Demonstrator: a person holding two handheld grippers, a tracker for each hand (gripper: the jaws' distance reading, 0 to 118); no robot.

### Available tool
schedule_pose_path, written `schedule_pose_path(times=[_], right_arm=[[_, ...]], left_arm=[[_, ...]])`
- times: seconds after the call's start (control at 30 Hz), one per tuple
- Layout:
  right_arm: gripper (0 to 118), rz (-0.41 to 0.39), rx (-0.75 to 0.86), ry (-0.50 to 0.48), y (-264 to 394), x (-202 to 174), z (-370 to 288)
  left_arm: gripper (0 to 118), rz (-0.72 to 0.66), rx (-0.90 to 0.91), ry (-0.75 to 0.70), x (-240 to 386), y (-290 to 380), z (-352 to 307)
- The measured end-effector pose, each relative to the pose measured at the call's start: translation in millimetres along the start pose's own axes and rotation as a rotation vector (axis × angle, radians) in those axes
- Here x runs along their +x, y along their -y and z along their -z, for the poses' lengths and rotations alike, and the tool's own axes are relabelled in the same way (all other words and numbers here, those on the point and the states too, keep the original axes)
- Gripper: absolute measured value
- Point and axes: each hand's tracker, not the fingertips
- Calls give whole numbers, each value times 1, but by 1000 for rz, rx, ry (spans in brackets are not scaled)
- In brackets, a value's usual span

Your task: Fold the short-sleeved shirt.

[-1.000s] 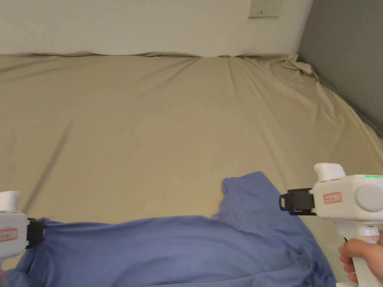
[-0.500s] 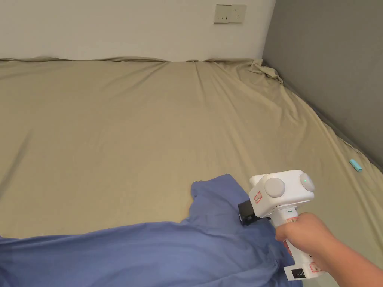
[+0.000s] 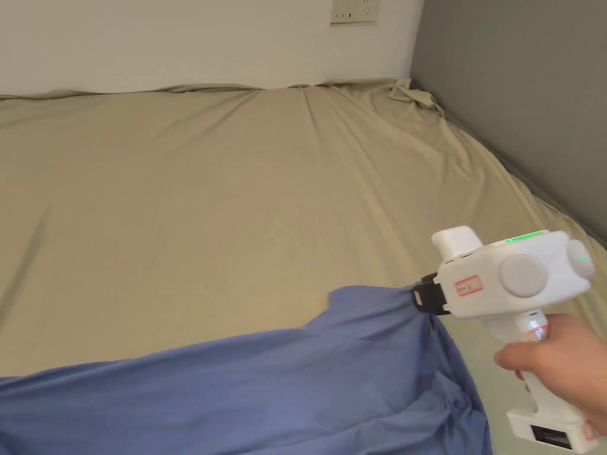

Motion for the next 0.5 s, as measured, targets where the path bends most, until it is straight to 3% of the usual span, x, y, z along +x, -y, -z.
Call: schedule_pose_path(times=[0.27,0.5], right_arm=[[3,-45,-64,-54,58,-14,-72],[3,36,-203,-64,133,-14,-72]], left_arm=[[5,23,-46,81,-20,38,-44],[5,21,-133,93,-34,83,-54]])
